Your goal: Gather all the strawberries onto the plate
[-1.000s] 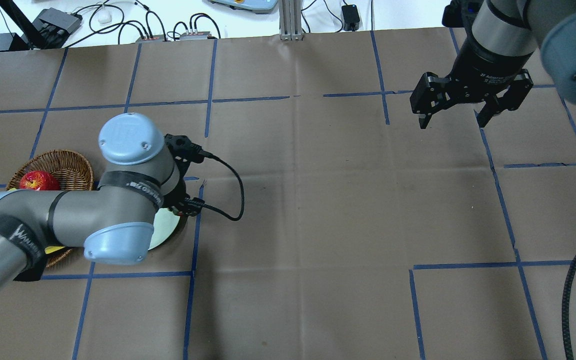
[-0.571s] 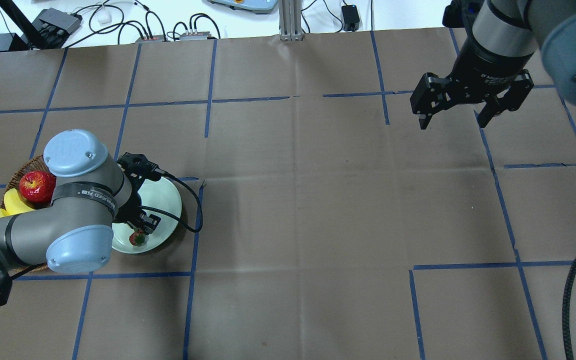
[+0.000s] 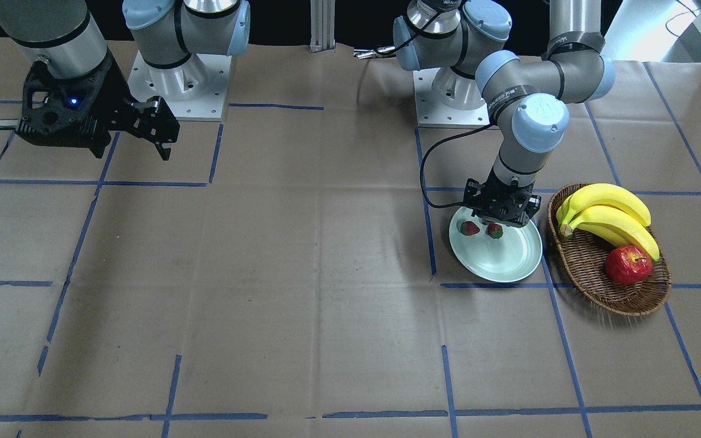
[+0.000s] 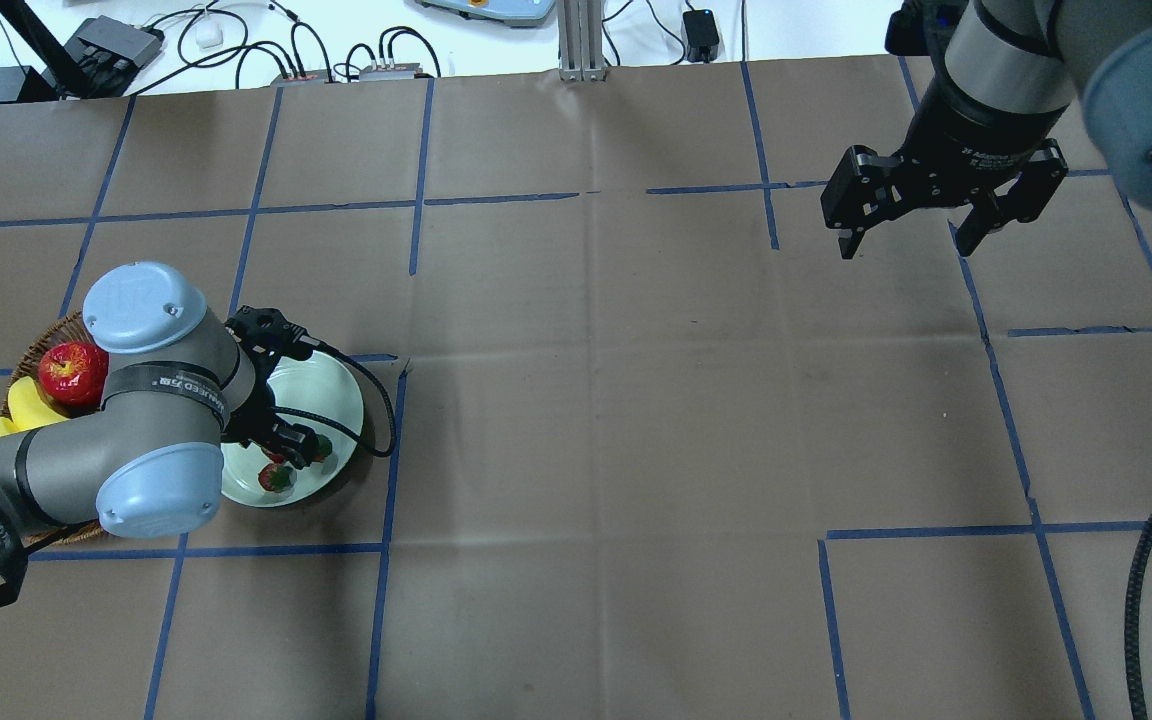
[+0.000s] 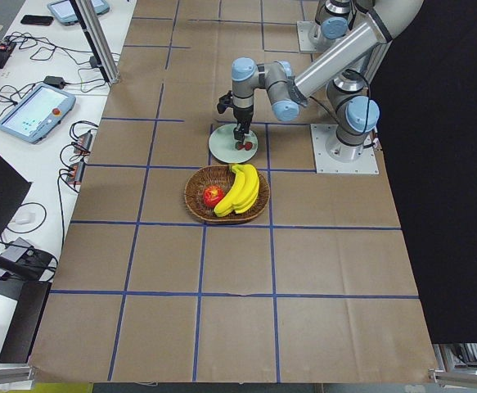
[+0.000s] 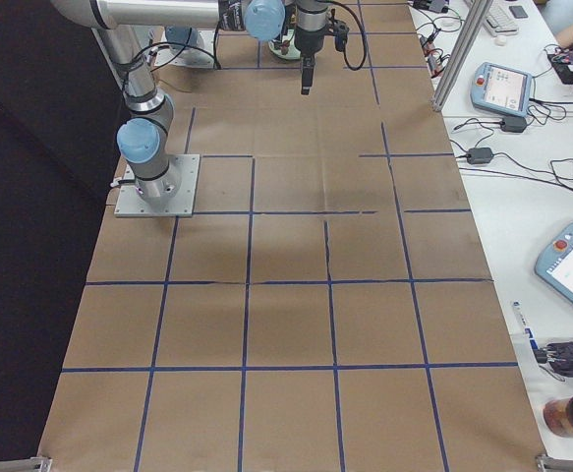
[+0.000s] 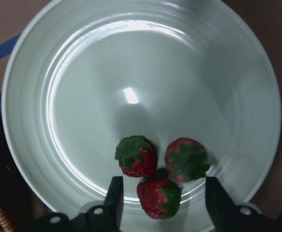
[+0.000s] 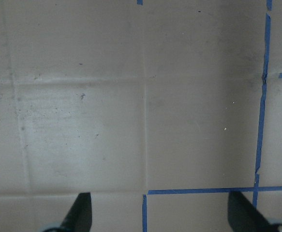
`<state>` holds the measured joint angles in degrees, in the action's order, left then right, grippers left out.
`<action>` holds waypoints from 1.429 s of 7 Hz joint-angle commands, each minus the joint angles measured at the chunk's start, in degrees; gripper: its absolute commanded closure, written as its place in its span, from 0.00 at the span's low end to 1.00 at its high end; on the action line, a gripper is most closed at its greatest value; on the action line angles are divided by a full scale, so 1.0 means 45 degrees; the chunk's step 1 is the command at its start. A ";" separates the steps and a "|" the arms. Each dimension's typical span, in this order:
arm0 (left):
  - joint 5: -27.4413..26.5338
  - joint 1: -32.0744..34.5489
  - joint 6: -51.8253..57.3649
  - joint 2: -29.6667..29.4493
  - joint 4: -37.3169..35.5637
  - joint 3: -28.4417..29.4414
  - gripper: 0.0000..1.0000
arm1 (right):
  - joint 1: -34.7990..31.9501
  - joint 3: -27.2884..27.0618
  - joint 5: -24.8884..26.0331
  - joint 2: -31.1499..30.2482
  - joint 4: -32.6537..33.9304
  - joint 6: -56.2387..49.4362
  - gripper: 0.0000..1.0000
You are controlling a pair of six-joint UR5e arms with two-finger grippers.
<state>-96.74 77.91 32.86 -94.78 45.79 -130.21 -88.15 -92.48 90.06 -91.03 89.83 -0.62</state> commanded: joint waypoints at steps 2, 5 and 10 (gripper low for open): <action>0.0502 0.0263 -0.0989 0.0259 0.0311 0.0438 0.01 | 0.0019 -0.0034 0.0007 -0.0006 0.0000 0.0000 0.00; 0.1303 0.1197 -0.3621 0.1118 0.3620 0.2110 0.01 | 0.0000 -0.0034 0.0007 0.0014 0.0000 0.0000 0.00; 0.1186 0.2238 -0.6225 0.3028 1.1034 0.7257 0.01 | 0.0019 -0.0015 0.0007 0.0014 0.0019 0.0000 0.00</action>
<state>-91.22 87.87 7.09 -84.58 92.21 -99.04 -88.14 -92.55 90.09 -90.97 89.90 -0.62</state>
